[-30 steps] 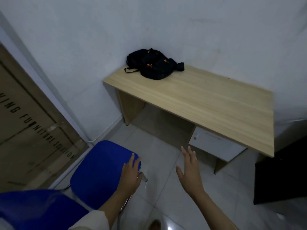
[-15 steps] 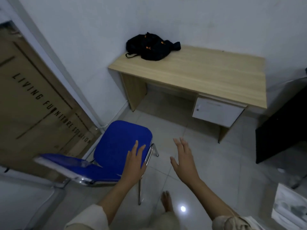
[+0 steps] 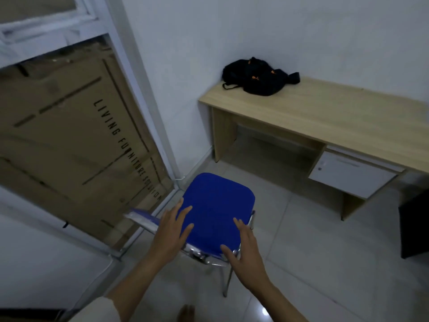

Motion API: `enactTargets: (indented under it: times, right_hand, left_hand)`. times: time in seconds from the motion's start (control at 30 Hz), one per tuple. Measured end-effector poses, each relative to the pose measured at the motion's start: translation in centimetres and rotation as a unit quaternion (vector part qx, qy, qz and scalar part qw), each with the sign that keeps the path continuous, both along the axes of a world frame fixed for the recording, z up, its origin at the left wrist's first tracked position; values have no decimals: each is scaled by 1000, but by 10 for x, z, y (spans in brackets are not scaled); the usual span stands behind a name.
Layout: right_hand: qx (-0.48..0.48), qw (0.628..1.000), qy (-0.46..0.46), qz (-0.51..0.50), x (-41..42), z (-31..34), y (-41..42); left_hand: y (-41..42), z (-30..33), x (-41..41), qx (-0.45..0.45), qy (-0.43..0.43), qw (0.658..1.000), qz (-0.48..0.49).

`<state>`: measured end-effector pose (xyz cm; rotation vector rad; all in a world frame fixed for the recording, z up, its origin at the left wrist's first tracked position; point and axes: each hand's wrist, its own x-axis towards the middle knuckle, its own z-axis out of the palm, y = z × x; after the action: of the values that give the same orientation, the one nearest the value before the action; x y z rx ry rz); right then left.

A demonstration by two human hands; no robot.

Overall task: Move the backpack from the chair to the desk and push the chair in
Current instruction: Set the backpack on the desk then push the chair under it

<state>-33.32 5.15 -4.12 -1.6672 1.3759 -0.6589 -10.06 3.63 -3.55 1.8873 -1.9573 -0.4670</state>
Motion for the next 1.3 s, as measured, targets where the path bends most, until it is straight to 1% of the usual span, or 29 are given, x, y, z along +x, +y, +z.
enactTargets:
  times: [0.07,0.13,0.2,0.3,0.4,0.43,0.5,0.53,0.6,0.73,0.97,1.17,1.3]
  right_hand:
    - [21,1000,-3,11,46,-5,4]
    - [4,999,20,46,78,-6,6]
    - [-27,995,57,73,109,-9,5]
    - [-54,989,118,78,135,-11,-3]
    - [-41,976,197,78,153,-14,-10]
    - [-35,970,229,75,155,-14,-12]
    - [-41,954,289,65,159,-14,-15]
    - [-47,948,308,65,161,-14,-16]
    - [-53,940,329,70,163,-16,-16]
    - [-67,935,341,67,166,-19,-20]
    - [-68,932,352,53,166,-20,-41]
    - [-81,927,363,43,157,-20,-66]
    - [-99,926,362,43,149,-21,-83]
  left_hand:
    - [2,-2,44,19,-19,999,-42]
    - [2,-3,78,32,-57,994,-91]
    - [1,-4,111,39,-110,981,-153]
    - [-10,-3,137,49,-169,955,-238]
    - [-34,-3,147,8,-201,935,-292]
    - [-41,0,147,15,-214,931,-294]
    - [-51,2,147,69,-234,925,-291]
    - [-53,0,149,91,-241,922,-290]
    - [-56,-3,152,98,-250,917,-297]
    - [-67,-10,158,55,-249,910,-326]
    - [-94,-4,156,14,-266,897,-352]
    - [-121,-8,147,27,-244,901,-358]
    - [-140,-8,139,33,-252,896,-363]
